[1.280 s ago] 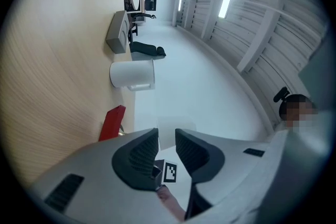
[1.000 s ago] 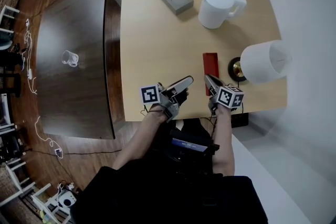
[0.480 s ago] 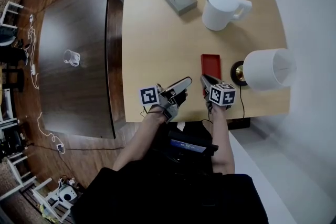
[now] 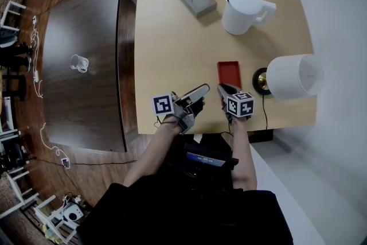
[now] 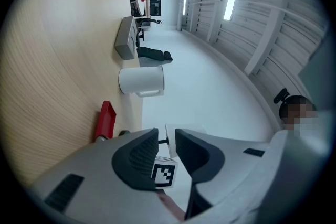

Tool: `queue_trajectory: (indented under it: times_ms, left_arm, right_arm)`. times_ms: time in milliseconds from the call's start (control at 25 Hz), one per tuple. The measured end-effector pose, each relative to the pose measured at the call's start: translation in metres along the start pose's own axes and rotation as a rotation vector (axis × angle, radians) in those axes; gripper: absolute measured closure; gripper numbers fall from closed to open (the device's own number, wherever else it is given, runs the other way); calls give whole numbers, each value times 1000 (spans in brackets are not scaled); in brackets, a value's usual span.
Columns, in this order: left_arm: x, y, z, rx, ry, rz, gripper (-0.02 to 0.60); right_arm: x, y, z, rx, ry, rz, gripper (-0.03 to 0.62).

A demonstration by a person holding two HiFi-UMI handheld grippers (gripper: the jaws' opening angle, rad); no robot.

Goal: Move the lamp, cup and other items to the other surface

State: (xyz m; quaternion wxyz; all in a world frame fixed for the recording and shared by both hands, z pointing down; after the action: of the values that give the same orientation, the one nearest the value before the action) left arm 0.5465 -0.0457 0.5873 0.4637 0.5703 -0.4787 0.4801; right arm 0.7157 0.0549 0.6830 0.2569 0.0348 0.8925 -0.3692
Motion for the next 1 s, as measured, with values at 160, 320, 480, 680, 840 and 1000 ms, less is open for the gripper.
queue_trajectory:
  times_ms: [160,320,480,680,840,1000]
  left_arm:
    - [-4,5,0,5,-3,-10,466]
    - [-9,15,0,10,-4,-23,466]
    - [-19,23,-4,25,-12,-51,466]
    - [-30,35,-11,43,-37,-85,466]
    - [-41,53,-20,51,-44,-109,466]
    - [-65,91,-37,59,-49,-143,466]
  right_arm:
    - [4,5,1,-51,-21,-11,494]
    - [15,16,4,-125,-98,24,493]
    - [29,37,9,-265,-227,103,514]
    - [49,64,10,-368,-275,128,531]
    - [77,90,8,-463,-303,166,571]
    - [134,117,1,-557,-315,231,572]
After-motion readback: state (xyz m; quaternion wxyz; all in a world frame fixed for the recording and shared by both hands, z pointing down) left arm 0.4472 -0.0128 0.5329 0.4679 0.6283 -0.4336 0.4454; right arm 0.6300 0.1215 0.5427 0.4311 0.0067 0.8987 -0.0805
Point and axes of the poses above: the fingertips, and each gripper's own axes: y backward along the fingers, x to its left, z out of its top, the point moved 9 cm from there along y, backward along the fingers, and after that the axes turned 2 degrees about x, right-handed, at the moved point
